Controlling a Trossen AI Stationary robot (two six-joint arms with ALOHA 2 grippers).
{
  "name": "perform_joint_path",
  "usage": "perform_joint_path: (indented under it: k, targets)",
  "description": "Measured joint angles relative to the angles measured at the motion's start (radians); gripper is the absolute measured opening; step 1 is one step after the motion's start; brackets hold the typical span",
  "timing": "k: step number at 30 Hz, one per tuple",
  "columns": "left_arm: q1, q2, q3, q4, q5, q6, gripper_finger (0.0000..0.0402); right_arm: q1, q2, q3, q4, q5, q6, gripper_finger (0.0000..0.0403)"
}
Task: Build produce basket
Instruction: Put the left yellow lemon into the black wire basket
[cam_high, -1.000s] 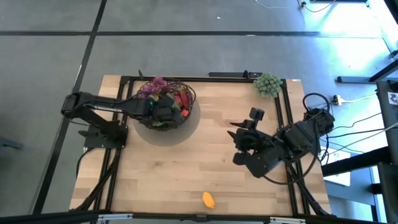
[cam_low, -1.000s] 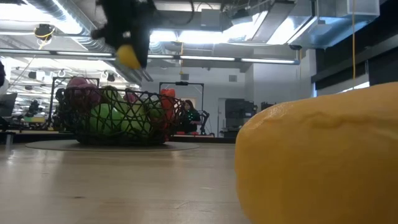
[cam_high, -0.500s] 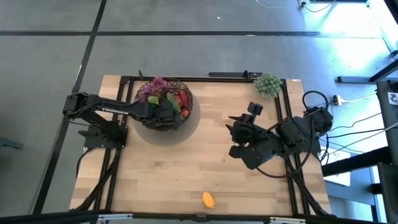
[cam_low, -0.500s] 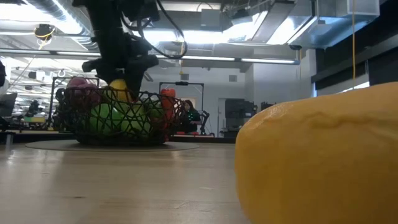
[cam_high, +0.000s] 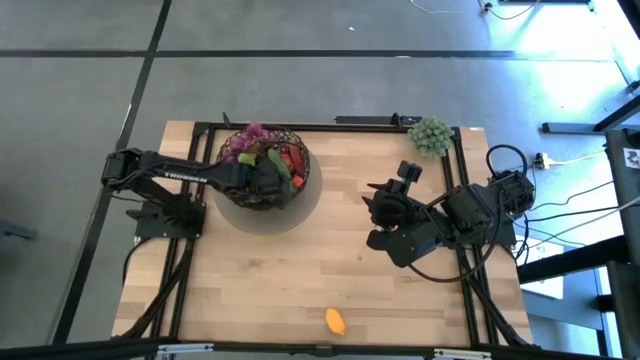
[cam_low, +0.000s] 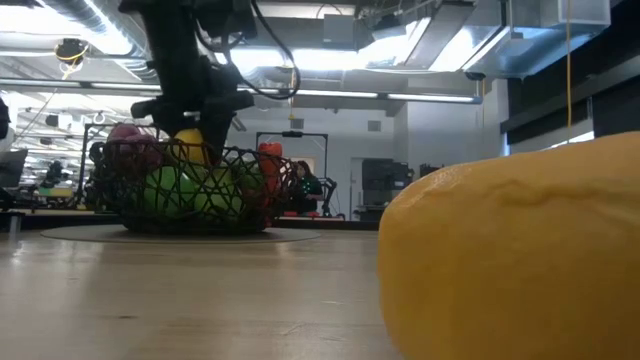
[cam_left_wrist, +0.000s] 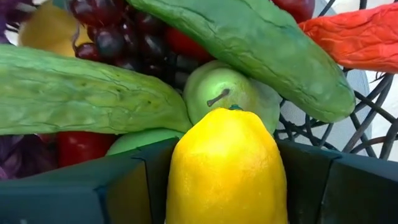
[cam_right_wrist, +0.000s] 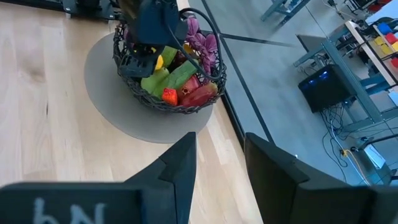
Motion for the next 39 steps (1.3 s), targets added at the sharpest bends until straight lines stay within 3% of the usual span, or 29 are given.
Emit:
perform_joint_path:
  k: [12,39]
  targets:
    - [0.045,0.0,0.0,0.001,0.077,-0.084,0.0208,0.0,0.0,0.0,0.0,0.0,0.0,0.0136]
    - [0.071,0.001,0.0,0.001,0.111,0.017,0.0207,0.0,0.0,0.0,0.0,0.001,0.008,0.0136]
